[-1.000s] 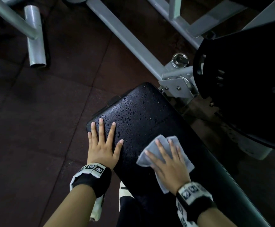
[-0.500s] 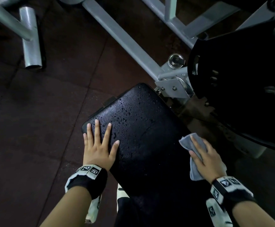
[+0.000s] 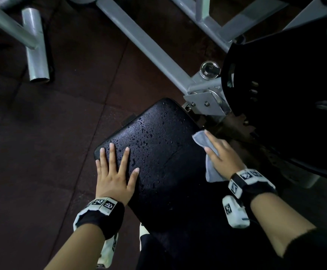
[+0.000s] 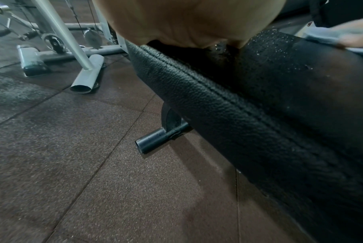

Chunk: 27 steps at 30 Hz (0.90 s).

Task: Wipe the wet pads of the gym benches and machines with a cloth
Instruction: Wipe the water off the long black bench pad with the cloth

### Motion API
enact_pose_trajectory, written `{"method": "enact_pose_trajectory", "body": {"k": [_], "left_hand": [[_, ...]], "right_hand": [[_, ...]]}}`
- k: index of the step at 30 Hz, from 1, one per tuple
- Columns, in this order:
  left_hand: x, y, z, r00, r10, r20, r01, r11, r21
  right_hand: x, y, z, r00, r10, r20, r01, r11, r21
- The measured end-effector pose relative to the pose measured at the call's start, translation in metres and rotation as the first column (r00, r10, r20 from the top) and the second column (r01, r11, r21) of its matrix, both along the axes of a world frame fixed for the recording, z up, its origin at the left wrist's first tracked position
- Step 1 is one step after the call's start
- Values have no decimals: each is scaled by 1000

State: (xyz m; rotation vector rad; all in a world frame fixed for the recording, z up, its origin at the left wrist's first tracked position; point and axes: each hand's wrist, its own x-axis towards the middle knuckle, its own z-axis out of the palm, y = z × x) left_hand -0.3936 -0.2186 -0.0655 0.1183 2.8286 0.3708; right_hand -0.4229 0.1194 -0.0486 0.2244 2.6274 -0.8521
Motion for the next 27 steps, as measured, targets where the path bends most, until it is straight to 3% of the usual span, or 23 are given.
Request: {"method": "enact_pose_trajectory", "body": {"k": [6, 13, 16, 18, 20, 24, 27], "left_hand": [[-1, 1, 1, 1000, 2, 18, -2, 1000, 8], [-2, 1, 3, 999, -13, 31, 13, 1000, -2], [-2, 1, 3, 999, -12, 38, 12, 1000, -6], [-2, 0, 2, 999, -15, 50, 16, 1000, -6], [-2, -1, 2, 999, -18, 44, 18, 1000, -3], [3, 9, 14, 995, 96, 34, -98, 991, 89], [19, 33, 31, 992, 128, -18, -124, 980, 153]], "right_hand": [[85, 45, 10, 998, -50, 28, 49, 999, 11], [25, 20, 4, 992, -80, 94, 81, 997, -7], [-1, -9, 5, 1000, 5, 28, -8, 993, 115], [4, -28, 5, 998, 44, -34, -33, 963, 266], [20, -41, 5, 994, 60, -95, -26, 946, 322], [62, -71, 3, 969, 236, -77, -206, 937, 283], [86, -103, 8, 926, 359, -116, -347, 932, 106]]}}
